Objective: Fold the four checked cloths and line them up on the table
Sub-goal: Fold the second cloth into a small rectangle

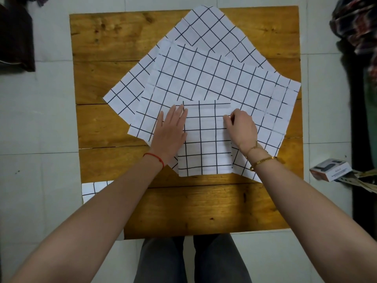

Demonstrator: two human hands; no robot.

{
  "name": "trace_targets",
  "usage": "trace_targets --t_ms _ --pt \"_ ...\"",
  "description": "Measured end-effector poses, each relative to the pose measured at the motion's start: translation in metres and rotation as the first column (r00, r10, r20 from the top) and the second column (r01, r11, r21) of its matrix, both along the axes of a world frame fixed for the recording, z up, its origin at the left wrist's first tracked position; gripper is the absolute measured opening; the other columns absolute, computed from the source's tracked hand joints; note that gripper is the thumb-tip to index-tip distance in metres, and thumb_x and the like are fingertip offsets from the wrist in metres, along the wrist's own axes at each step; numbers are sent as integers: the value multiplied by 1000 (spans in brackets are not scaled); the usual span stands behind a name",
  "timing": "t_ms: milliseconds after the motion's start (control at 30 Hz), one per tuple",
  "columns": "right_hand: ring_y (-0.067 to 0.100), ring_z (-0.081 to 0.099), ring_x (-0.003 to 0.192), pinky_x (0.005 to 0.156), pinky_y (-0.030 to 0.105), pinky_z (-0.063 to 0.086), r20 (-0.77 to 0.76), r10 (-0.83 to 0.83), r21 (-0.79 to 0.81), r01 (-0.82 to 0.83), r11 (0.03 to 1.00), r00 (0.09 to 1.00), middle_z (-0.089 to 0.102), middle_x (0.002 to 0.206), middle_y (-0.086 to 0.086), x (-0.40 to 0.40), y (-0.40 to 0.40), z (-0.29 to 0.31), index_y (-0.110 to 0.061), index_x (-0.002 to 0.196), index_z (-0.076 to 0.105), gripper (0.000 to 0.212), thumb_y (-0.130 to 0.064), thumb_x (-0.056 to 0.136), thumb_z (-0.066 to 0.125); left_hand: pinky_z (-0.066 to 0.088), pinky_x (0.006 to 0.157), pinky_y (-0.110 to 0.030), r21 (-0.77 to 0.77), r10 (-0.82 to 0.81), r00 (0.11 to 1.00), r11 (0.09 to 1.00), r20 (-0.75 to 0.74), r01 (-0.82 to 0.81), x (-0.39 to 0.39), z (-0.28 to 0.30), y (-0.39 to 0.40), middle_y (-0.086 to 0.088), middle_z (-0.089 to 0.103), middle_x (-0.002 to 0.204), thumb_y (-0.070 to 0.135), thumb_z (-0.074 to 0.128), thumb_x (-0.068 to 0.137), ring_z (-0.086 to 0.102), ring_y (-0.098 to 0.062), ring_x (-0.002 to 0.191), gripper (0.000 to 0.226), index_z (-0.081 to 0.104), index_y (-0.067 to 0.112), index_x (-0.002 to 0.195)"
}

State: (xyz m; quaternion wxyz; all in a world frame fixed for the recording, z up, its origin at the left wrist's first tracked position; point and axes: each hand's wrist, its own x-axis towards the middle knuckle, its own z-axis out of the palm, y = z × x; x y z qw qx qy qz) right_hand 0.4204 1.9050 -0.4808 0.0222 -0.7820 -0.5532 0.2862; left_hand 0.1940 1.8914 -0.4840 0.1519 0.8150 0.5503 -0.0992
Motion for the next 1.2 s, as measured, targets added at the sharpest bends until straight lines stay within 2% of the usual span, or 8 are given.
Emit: trace_targets --t_ms 200,333,433,533,667,833,1133,1200 --pt "29 56 81 65 40 48 41 -15 145 9 989 999 56 100 13 -8 -7 8 -4 103 51 24 -27 96 49 12 120 -49 -55 22 998 998 -55 -25 2 -6 -4 -7 0 163 41 43 99 1 -24 150 74 4 11 155" --pt "29 53 92 78 43 46 180 299 399 -347 849 937 57 103 13 -22 -7 12 -4 106 56 20 -14 91 48 11 121 -48 -45 44 997 998 -55 -47 1 -7 -4 -8 -4 163 42 45 98 -1 -25 150 76 4 12 155" --pt "32 45 126 106 45 38 194 591 321 -620 716 783 54 131 10 -41 -4 5 -6 130 52 40 -18 93 41 10 120 -49 -45 48 996 998 -80 -52 0 -9 -4 -9 -6 163 43 45 97 -2 -26 150 79 1 12 154" --pt "31 29 143 116 51 24 214 677 157 -709 687 704 40 150 6 -62 -1 -1 -9 145 39 51 -22 95 41 11 120 -50 -32 50 994 998 -95 -53 -2 -10 -4 -9 -5 163 45 43 97 -3 -26 150 81 -1 10 154" --pt "30 16 148 119 55 15 240 696 26 -722 692 676 26 159 3 -76 6 -6 -12 152 26 57 -24 98 42 10 120 -50 -33 36 993 999 -113 -40 -5 -13 -2 -9 -6 163 50 40 97 -5 -26 150 82 -3 10 154" --pt "29 18 148 119 54 14 255 705 -10 -727 687 662 26 158 5 -69 5 -8 -10 152 26 57 -28 100 38 7 120 -52 -61 37 995 997 -93 -43 -9 -12 1 -8 -8 163 52 41 96 -7 -27 150 83 -3 14 155" --pt "27 8 149 121 51 2 225 411 63 -434 899 884 25 159 3 -5 -12 -4 -10 152 24 54 -31 102 29 3 120 -52 -99 55 998 993 -30 -58 -11 -10 4 -4 -8 163 52 45 95 -9 -28 149 83 1 17 155" --pt "26 8 150 121 50 1 221 382 75 -407 911 897 26 158 4 -1 -12 -1 -10 151 26 54 -32 102 28 3 120 -52 -95 52 998 994 -22 -53 -12 -10 4 -4 -8 163 52 46 95 -9 -28 149 82 2 18 155"
